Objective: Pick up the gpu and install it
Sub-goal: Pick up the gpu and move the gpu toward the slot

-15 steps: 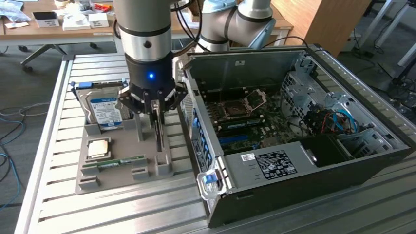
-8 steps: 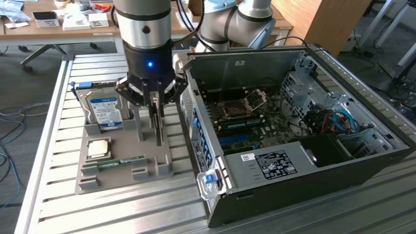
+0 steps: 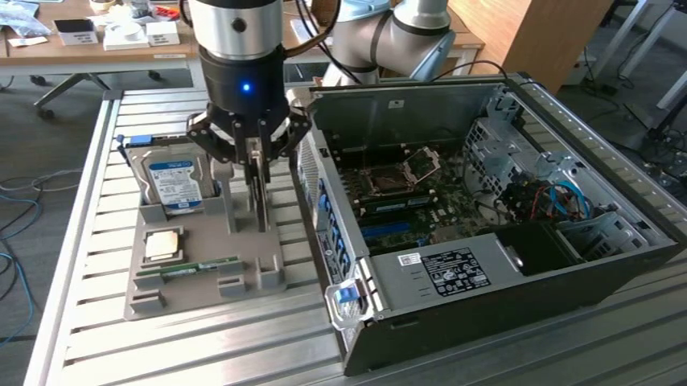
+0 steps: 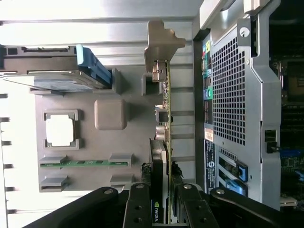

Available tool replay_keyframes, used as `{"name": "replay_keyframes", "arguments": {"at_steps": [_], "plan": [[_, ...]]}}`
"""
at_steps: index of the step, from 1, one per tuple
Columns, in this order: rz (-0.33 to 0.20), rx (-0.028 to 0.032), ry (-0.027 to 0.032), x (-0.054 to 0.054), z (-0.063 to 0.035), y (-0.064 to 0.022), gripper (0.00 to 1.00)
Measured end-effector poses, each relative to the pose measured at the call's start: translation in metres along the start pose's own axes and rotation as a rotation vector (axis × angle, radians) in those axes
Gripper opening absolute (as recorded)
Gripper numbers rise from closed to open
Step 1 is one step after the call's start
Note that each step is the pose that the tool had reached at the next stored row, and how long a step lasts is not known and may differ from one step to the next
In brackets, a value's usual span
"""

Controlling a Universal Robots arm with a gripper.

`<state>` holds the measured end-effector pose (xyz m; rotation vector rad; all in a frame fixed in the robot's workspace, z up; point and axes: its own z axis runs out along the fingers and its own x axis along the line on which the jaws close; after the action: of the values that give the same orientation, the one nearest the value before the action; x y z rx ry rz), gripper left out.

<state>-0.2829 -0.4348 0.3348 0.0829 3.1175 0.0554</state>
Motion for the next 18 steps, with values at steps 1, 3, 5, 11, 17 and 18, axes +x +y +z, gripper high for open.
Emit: {"name": "replay_keyframes", "arguments": {"at_steps": [1, 3, 5, 11, 17, 18], "plan": [[0.0, 0.0, 0.0, 0.0, -0.002, 0.0001, 0.27], [0.0, 0.0, 0.0, 0.0, -0.0062, 0.0002, 0.27], [0.0, 0.0, 0.0, 0.0, -0.0098, 0.0004, 0.27], [0.0, 0.0, 0.0, 0.0, -0.0182, 0.0007, 0.27], [0.0, -0.0001, -0.0001, 0.0, -0.0189, 0.0007, 0.27], [0.0, -0.0001, 0.0, 0.0, -0.0189, 0.0007, 0.27]]}}
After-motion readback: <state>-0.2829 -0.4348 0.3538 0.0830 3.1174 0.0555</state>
